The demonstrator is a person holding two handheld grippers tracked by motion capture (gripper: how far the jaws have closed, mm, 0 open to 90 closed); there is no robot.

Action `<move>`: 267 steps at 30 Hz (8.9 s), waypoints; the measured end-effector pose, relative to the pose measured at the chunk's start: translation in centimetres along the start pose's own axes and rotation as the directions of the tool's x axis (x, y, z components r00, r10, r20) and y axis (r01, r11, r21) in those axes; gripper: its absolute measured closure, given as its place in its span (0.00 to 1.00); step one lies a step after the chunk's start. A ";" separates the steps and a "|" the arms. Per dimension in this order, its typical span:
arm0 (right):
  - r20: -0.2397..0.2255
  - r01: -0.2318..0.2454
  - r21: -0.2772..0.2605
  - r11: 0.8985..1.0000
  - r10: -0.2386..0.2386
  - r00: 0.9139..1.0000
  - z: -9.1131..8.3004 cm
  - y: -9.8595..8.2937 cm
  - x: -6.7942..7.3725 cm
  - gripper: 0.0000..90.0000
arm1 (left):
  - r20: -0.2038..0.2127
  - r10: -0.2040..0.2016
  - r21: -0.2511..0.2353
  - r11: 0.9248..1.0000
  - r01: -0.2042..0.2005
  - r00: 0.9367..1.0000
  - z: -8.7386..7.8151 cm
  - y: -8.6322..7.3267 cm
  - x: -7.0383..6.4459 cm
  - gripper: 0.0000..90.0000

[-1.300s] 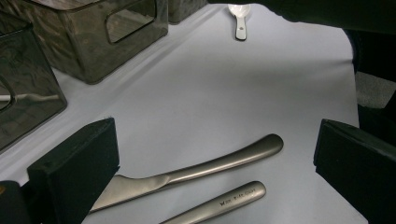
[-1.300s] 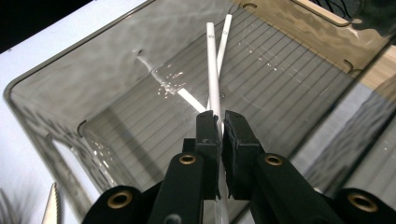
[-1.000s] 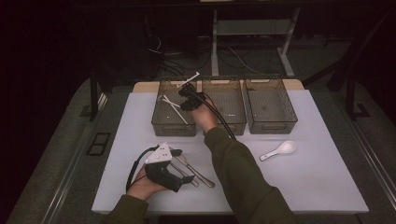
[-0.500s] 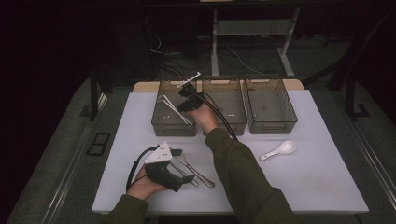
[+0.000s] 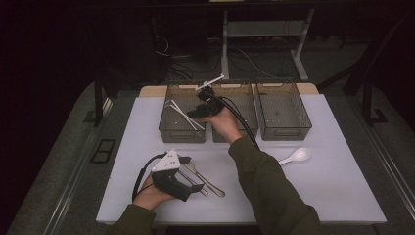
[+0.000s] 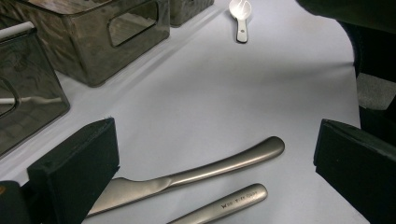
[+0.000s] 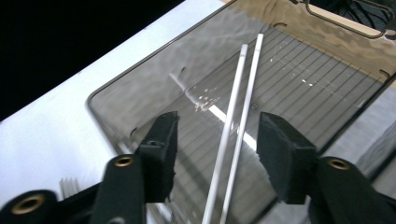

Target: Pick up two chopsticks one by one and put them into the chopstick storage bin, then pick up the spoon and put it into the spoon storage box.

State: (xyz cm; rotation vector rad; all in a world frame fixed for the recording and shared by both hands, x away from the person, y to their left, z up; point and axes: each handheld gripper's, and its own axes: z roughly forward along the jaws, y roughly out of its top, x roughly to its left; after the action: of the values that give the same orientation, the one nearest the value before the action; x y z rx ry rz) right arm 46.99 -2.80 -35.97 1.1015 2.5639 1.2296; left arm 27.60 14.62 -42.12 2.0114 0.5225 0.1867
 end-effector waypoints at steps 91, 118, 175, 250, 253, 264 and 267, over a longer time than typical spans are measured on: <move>0.015 0.041 -0.113 0.993 -0.040 0.999 -19.4 -22.4 -2.5 0.48 | -0.039 -0.001 0.047 0.999 0.002 0.999 0.2 -0.5 0.0 0.00; 0.162 -0.021 0.045 0.999 0.014 0.987 -17.7 -26.4 -5.7 1.00 | -0.036 -0.006 0.049 0.999 0.007 0.999 0.2 -0.5 0.0 0.00; 0.154 -0.088 -0.111 0.990 0.104 0.983 -18.1 -23.9 -9.2 0.62 | -0.035 -0.005 0.059 0.998 0.007 0.999 0.2 -0.8 0.3 0.00; 0.206 -0.102 0.146 0.984 0.071 0.976 -20.2 -26.7 -12.4 0.72 | -0.024 -0.007 0.062 0.998 0.008 1.000 0.2 -0.8 0.3 0.00; 0.202 -0.076 0.161 0.984 0.042 0.978 -20.1 -26.7 -12.2 0.71 | -0.023 -0.007 0.063 0.998 0.008 1.000 0.2 -0.8 0.3 0.00; 0.178 -0.065 0.163 0.985 0.035 0.983 -20.4 -26.7 -12.2 0.85 | -0.021 -0.007 0.067 0.998 0.008 1.000 0.2 -0.8 0.3 0.00; 0.172 -0.066 0.166 0.984 0.037 0.984 -20.5 -26.7 -12.2 0.87 | -0.021 -0.004 0.067 0.998 0.005 1.000 0.2 -0.8 0.3 0.00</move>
State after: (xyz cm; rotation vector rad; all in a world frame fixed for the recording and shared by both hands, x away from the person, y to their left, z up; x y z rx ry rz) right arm 33.22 -34.92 -43.76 1.2527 2.5636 0.8949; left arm 27.70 14.89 -42.96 2.0749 0.5532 0.1904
